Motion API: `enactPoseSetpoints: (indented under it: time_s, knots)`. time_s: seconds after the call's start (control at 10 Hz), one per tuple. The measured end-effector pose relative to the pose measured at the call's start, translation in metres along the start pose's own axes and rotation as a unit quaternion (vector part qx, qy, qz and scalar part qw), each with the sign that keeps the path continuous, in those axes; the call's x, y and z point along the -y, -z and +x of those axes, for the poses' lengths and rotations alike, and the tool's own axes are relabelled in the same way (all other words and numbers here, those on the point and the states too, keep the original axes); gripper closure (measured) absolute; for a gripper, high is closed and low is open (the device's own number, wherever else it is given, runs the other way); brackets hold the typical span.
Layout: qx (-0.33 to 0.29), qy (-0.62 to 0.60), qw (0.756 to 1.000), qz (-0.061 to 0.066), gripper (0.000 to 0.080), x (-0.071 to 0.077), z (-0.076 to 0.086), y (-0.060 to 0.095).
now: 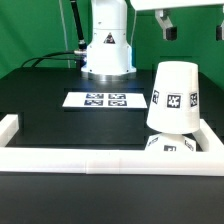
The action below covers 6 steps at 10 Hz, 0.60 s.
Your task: Assemble lamp
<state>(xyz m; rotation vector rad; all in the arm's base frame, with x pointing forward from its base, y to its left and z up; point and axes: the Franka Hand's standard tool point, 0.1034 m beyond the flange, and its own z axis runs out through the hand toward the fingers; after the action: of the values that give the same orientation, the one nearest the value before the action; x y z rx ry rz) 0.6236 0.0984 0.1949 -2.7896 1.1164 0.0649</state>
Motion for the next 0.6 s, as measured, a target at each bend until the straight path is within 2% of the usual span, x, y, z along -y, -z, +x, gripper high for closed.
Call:
enactPoseSetpoints:
  time_s: [0.6]
  knots:
    - [0.000, 0.000, 1.000, 0.000, 0.0100, 0.0000, 0.0000, 0.0000]
